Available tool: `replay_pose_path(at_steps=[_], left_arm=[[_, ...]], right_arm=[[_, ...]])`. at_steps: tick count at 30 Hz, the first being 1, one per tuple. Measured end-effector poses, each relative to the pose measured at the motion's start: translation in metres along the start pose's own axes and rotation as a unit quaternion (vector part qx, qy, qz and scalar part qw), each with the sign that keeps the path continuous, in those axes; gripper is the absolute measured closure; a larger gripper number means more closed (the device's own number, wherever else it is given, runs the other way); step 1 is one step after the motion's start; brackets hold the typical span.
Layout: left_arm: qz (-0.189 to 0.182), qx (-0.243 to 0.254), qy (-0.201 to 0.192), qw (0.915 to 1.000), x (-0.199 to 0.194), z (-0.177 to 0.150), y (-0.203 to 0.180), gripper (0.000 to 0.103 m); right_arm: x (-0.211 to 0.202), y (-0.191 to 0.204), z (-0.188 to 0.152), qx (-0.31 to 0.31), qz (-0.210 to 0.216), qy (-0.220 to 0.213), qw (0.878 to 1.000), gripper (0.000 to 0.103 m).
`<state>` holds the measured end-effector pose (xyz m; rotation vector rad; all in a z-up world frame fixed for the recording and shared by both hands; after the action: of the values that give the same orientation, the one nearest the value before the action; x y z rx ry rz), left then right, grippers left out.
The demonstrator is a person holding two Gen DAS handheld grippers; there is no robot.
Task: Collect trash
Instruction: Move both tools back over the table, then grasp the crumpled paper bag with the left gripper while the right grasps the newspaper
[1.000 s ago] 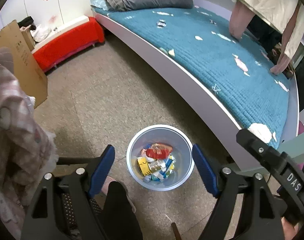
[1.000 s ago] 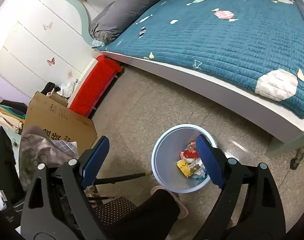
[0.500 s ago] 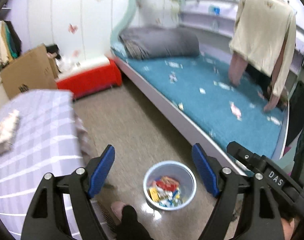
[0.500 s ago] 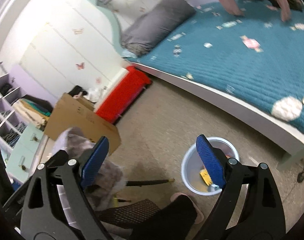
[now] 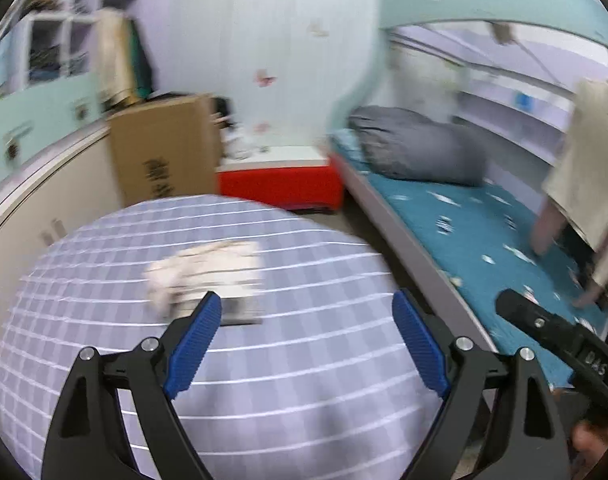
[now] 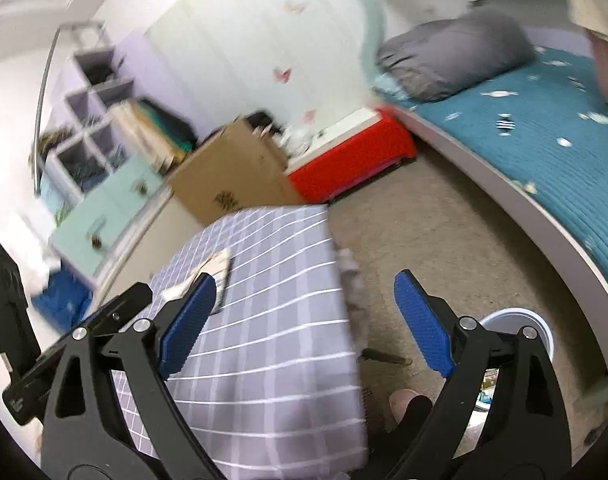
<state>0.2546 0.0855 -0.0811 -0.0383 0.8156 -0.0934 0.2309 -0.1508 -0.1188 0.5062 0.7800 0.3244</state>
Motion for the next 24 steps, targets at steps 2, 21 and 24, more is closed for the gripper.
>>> replay_pose_path(at_steps=[2,21,24], left_arm=[[0.006,-0.024,0.012,0.9996,0.004,0.004,0.033,0.018],[0.036,-0.096,0.098,0.9898,0.096,0.007,0.148,0.018],[0.044,-0.093,0.103,0.9893,0.104,0.005,0.15,0.018]], right_arm=[[0.021,0.023,0.002,-0.015,0.005,0.02,1.0,0.014],[0.189,0.115,0.005,-0.073,0.016,0.152,0.986,0.018],[0.201,0.117,0.003,-0.08,0.011,0.161,0.984,0.026]])
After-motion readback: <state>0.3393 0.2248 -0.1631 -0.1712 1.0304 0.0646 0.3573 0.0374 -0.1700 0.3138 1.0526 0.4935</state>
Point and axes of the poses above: each gripper's, at about its wrist camera, not at the fingertips, and x roughly the way its jaws point, y to its left, z to its top, the point moved 5 cm from there along x, roughly the way its jaws point, and after that the axes turned 10 degrees about y, right-handed, at the moved point
